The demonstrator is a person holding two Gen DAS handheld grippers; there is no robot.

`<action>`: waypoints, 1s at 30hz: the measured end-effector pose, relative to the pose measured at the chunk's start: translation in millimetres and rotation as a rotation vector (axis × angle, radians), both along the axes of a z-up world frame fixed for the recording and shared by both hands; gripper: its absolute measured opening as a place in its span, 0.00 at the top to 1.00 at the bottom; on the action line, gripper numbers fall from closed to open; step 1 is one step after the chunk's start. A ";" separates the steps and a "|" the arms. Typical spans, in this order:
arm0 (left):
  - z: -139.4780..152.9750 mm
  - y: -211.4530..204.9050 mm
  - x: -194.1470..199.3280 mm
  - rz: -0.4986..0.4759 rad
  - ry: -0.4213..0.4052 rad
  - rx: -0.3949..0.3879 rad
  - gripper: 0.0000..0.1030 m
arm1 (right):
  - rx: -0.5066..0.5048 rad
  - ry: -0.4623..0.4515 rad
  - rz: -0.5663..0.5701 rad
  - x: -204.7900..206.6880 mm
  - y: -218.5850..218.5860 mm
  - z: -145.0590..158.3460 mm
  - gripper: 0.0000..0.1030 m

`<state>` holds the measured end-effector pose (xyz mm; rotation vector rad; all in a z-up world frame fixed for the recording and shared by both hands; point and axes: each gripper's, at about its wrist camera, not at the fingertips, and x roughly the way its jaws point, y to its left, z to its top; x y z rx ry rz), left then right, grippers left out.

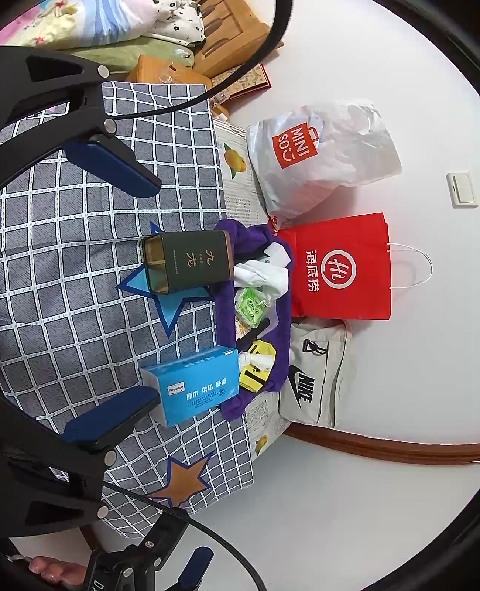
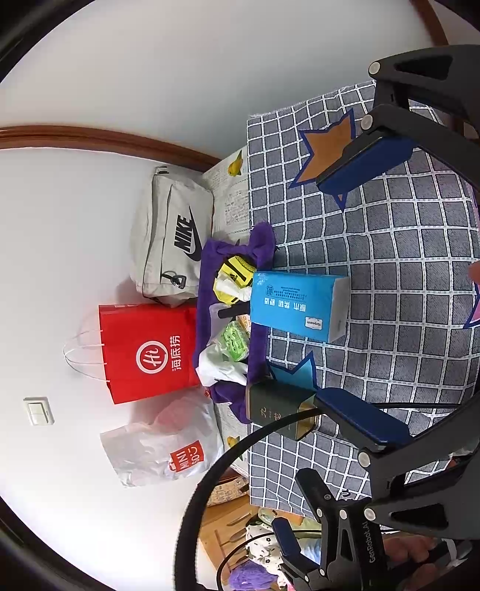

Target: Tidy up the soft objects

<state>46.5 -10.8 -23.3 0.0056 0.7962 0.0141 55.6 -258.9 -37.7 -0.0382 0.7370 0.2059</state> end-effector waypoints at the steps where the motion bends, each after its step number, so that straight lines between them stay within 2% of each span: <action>1: 0.2 -0.1 -0.2 0.000 -0.001 0.001 0.00 | 0.001 0.000 -0.001 -0.6 0.2 0.0 0.00; 30: -1.1 -1.2 -1.3 0.001 0.002 0.003 0.00 | 0.000 -0.001 -0.013 -3.3 2.5 -0.6 0.00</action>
